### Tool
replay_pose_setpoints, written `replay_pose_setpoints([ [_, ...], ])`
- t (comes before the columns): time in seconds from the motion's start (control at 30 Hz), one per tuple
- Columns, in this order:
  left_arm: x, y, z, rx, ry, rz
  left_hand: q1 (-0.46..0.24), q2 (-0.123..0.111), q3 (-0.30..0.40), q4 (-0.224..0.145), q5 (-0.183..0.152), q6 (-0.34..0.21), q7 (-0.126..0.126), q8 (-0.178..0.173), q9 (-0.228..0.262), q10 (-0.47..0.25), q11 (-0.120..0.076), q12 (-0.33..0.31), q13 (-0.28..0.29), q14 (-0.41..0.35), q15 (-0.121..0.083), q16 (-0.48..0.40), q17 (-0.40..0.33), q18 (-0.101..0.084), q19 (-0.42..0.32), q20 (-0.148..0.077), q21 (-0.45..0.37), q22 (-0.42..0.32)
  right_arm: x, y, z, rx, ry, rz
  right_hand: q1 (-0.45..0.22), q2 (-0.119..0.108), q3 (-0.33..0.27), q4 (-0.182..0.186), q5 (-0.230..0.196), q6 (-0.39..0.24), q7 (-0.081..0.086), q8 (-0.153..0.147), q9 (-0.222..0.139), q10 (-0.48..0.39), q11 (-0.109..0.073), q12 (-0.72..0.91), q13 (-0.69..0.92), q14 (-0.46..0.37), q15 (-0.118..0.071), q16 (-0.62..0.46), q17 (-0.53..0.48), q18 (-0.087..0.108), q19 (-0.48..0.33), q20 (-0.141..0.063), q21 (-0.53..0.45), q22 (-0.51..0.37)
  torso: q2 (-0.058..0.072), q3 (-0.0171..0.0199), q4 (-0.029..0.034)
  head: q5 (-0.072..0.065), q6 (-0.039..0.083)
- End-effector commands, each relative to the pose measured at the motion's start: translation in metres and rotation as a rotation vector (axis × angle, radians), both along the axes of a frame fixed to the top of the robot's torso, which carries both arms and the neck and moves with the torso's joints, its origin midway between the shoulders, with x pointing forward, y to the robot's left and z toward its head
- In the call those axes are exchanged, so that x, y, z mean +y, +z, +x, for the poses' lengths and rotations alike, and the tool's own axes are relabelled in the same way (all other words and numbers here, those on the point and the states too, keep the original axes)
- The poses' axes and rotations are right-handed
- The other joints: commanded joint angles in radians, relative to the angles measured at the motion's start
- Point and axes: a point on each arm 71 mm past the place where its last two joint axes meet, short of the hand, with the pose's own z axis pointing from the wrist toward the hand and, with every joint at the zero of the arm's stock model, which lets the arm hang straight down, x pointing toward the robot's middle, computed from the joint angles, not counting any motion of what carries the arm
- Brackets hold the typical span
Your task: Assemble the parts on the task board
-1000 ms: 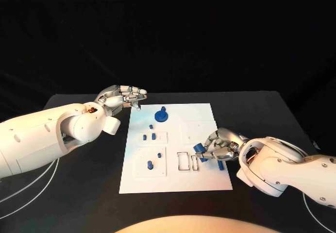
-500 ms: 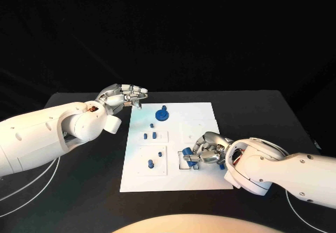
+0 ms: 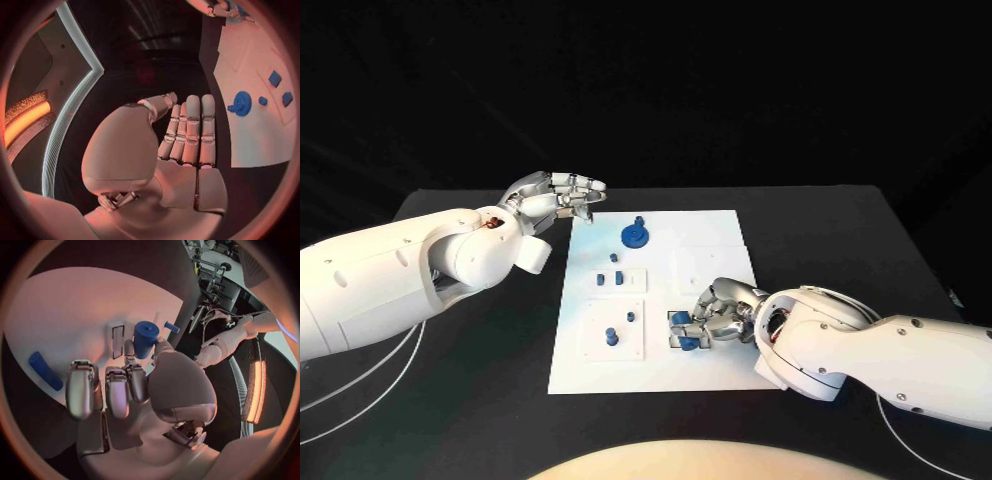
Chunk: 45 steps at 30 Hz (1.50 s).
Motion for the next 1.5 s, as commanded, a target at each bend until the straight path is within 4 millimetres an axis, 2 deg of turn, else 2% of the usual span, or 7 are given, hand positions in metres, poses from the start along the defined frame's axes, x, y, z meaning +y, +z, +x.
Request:
replay_pose_setpoints([
  [0.03, -0.002, 0.001, -0.001, -0.004, -0.017, -0.012, -0.007, 0.003, -0.003, 0.003, 0.007, -0.010, 0.000, 0.007, -0.001, -0.010, -0.001, 0.005, -0.002, -0.005, 0.001, -0.005, -0.001, 0.015, -0.008, 0.003, -0.009, -0.003, 0.000, -0.002, 0.001, -0.013, 0.012, -0.032, -0.001, -0.005, -0.005, -0.002, -0.005, 0.059, -0.062, -0.005, -0.005, 0.036, -0.008, 0.003, 0.142, 0.102, -0.006, 0.006, 0.252, -0.010, 0.057, -0.008, 0.005, 0.220, 0.000, -0.0003, 0.0004, 0.000, 0.001],
  [0.33, -0.002, 0.001, -0.001, -0.003, -0.015, -0.011, -0.007, 0.004, -0.003, 0.003, 0.007, -0.010, 0.000, 0.007, -0.001, -0.010, -0.001, 0.005, -0.002, -0.005, 0.001, -0.005, -0.001, 0.016, -0.008, 0.003, -0.010, -0.003, 0.003, -0.002, 0.003, -0.033, 0.016, -0.031, -0.032, -0.007, -0.011, -0.002, -0.025, 0.062, -0.063, -0.002, 0.001, 0.038, -0.009, 0.003, 0.144, 0.102, -0.007, 0.007, 0.255, -0.011, 0.058, -0.008, 0.010, 0.221, 0.001, -0.0005, 0.0004, 0.000, 0.003],
  [0.5, -0.001, 0.001, -0.001, -0.003, -0.014, -0.010, -0.007, 0.004, -0.003, 0.003, 0.007, -0.010, 0.000, 0.007, -0.001, -0.010, -0.001, 0.005, -0.002, -0.005, 0.001, -0.005, -0.001, 0.016, -0.008, 0.003, -0.010, -0.003, 0.005, -0.002, 0.004, -0.050, 0.019, -0.035, -0.095, -0.007, -0.037, -0.001, -0.098, 0.063, -0.063, 0.005, 0.013, 0.039, -0.008, 0.000, 0.147, 0.102, -0.007, 0.007, 0.254, -0.011, 0.058, -0.008, 0.011, 0.221, 0.001, -0.0006, 0.0006, 0.001, 0.005],
  [0.7, -0.001, 0.001, -0.001, -0.002, -0.013, -0.010, -0.008, 0.004, -0.003, 0.004, 0.007, -0.010, 0.000, 0.007, -0.001, -0.010, -0.001, 0.006, -0.002, -0.005, 0.001, -0.005, -0.001, 0.016, -0.007, 0.003, -0.010, -0.004, 0.005, -0.002, 0.005, -0.057, 0.031, -0.051, -0.207, -0.027, -0.141, 0.001, -0.249, 0.053, -0.060, 0.015, 0.034, 0.034, -0.006, -0.018, 0.142, 0.101, -0.004, 0.005, 0.250, -0.009, 0.054, -0.006, 0.001, 0.219, 0.000, -0.0010, 0.0004, 0.001, 0.005],
  [0.97, 0.000, 0.001, -0.001, -0.001, -0.012, -0.009, -0.008, 0.004, -0.003, 0.004, 0.007, -0.010, 0.000, 0.007, -0.001, -0.010, -0.001, 0.006, -0.002, -0.005, 0.001, -0.005, -0.001, 0.016, -0.007, 0.003, -0.010, -0.004, 0.004, 0.000, 0.003, -0.074, 0.043, -0.054, -0.235, -0.044, -0.144, 0.001, -0.250, 0.050, -0.060, 0.016, 0.039, 0.034, -0.005, -0.021, 0.142, 0.102, -0.004, 0.005, 0.251, -0.009, 0.054, -0.006, 0.001, 0.218, 0.000, -0.0003, 0.0010, 0.002, 0.006],
  [1.17, 0.001, 0.001, -0.001, -0.001, -0.011, -0.008, -0.010, 0.006, -0.003, 0.005, 0.007, -0.011, 0.000, 0.008, -0.001, -0.011, -0.001, 0.006, -0.002, -0.005, 0.002, -0.005, -0.001, 0.016, -0.007, 0.003, -0.012, -0.005, 0.000, 0.005, -0.004, -0.086, 0.055, -0.020, -0.086, 0.008, -0.134, -0.006, -0.151, 0.045, -0.061, 0.017, 0.051, 0.037, -0.007, -0.019, 0.149, 0.102, -0.005, 0.006, 0.255, -0.009, 0.055, -0.006, 0.005, 0.219, 0.000, 0.0000, 0.0002, 0.004, 0.006],
  [1.5, 0.002, 0.001, -0.001, 0.000, -0.009, -0.007, -0.010, 0.006, -0.003, 0.005, 0.007, -0.011, 0.000, 0.008, -0.001, -0.011, -0.001, 0.006, -0.002, -0.005, 0.002, -0.005, -0.001, 0.016, -0.007, 0.003, -0.012, -0.005, -0.005, 0.010, -0.016, -0.057, 0.086, 0.001, 0.002, 0.004, -0.142, -0.011, -0.140, 0.043, -0.063, 0.012, 0.053, 0.040, -0.008, -0.015, 0.155, 0.103, -0.006, 0.008, 0.258, -0.011, 0.057, -0.007, 0.012, 0.221, 0.000, 0.0001, -0.0002, 0.005, 0.007],
])
